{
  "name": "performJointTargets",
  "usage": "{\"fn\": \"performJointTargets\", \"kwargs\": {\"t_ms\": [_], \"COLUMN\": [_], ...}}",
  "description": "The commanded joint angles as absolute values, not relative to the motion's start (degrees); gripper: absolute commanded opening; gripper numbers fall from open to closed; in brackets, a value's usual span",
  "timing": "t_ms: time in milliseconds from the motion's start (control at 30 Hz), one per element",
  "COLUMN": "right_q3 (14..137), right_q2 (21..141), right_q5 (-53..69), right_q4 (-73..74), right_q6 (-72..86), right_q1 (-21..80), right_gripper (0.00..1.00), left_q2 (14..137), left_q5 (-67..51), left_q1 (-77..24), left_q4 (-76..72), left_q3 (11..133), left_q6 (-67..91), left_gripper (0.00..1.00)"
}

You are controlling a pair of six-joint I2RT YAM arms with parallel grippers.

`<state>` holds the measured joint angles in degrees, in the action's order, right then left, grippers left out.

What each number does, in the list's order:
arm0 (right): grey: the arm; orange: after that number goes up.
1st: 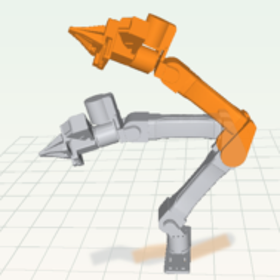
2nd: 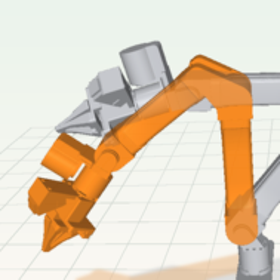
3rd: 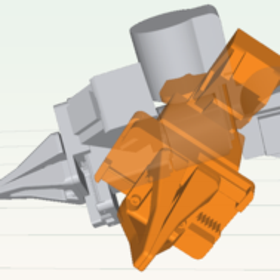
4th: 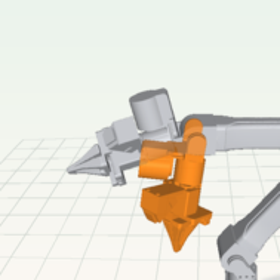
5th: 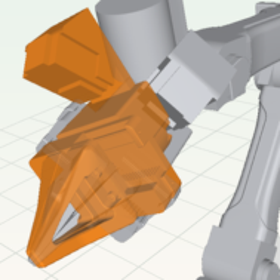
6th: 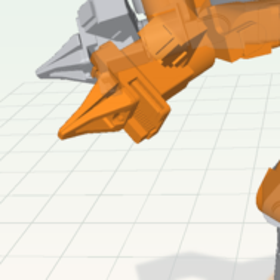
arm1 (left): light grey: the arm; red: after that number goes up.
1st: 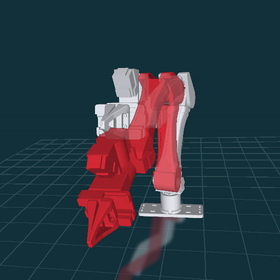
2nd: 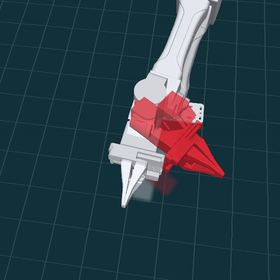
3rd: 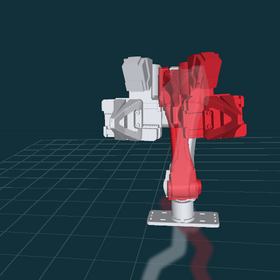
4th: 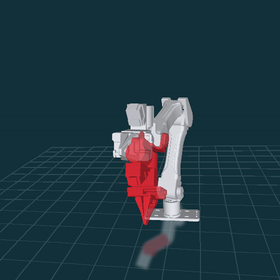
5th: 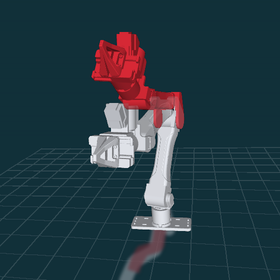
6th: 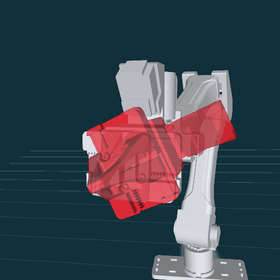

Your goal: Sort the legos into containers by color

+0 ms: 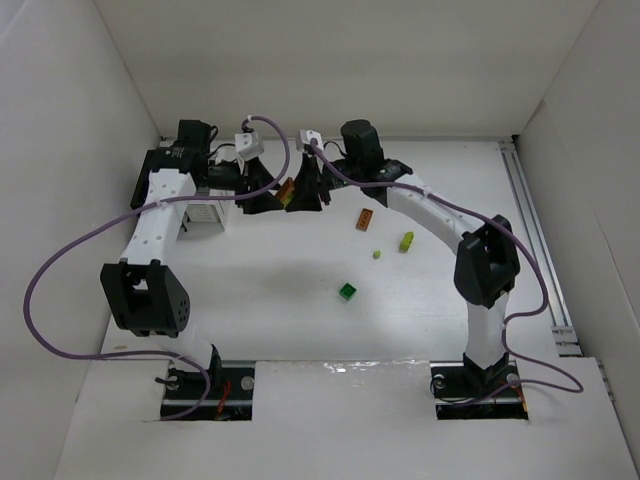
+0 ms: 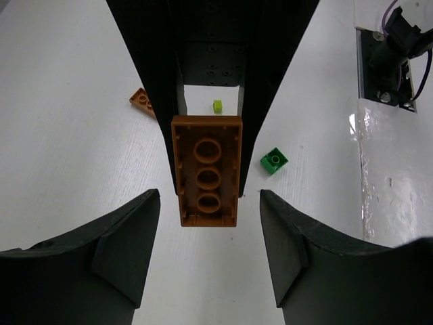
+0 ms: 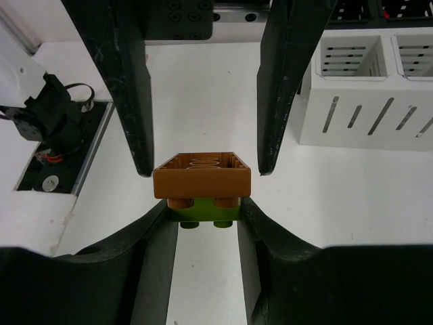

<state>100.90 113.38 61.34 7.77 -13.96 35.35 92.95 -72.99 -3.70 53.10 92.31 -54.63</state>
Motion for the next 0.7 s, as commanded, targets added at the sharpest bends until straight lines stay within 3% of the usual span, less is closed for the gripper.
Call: {"fn": "performJointTargets", "kwargs": {"t_ms": [0, 300, 500, 667], "right_q3": [103.62, 103.1, 98.54, 92.38], "right_q2": [113.64, 113.64, 112.59, 108.81], "right_q5": [63.19, 62.67, 60.12, 58.18], "right_q4": [6.68, 6.68, 6.68, 7.38], "right_q6": [-14.5, -14.5, -14.5, -15.11], "right_q1": [36.47, 36.47, 33.84, 29.28], "right_gripper": [0.0, 0.0, 0.0, 0.0], "left_q2": [92.55, 90.7, 88.43, 82.02], "left_q5": [-74.0, -72.87, -71.54, -67.6], "left_q1": [-3.96, -3.96, -2.29, 2.27], "left_q4": [50.11, 42.54, 33.87, 14.19], "left_q3": [93.96, 91.41, 88.09, 81.57], "left_q6": [-52.92, -46.49, -38.43, -22.79], "left_gripper": [0.54, 0.13, 0.01, 0.0]}}
